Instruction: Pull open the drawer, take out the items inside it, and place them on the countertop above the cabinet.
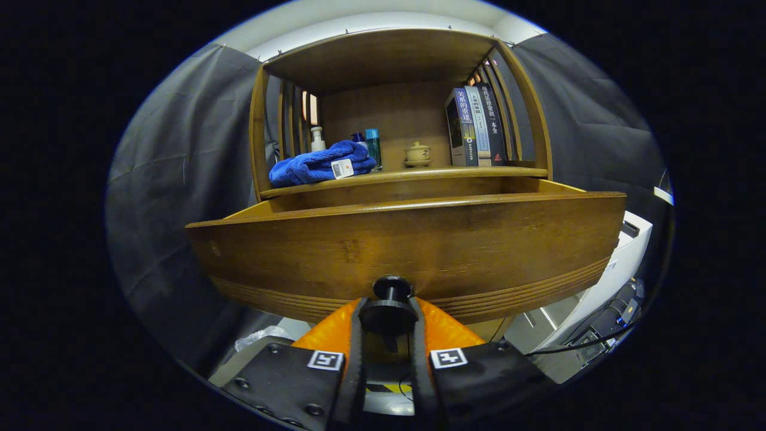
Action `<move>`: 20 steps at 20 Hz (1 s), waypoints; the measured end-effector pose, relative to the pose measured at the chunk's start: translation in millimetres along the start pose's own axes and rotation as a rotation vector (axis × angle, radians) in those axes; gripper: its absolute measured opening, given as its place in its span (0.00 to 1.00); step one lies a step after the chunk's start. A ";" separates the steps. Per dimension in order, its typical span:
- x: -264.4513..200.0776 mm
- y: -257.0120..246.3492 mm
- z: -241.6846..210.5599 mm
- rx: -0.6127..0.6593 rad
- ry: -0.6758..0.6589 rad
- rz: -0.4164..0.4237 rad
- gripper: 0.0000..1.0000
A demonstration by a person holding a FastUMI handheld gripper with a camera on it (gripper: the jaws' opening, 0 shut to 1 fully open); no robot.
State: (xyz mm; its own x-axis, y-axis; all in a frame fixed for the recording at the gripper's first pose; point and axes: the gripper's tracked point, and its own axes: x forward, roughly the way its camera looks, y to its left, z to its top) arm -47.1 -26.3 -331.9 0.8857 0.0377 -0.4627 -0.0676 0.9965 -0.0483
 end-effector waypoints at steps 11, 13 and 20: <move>-37.2 22.0 58.6 -0.086 -0.152 0.014 0.97; -51.3 25.3 107.9 -0.075 -0.231 0.033 0.98; -27.2 29.2 281.5 -0.126 -0.310 0.095 0.98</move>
State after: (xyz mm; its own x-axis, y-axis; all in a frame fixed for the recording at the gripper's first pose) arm 56.1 22.7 -71.6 0.9688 0.1698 -0.1803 -0.1954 0.9713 -0.1354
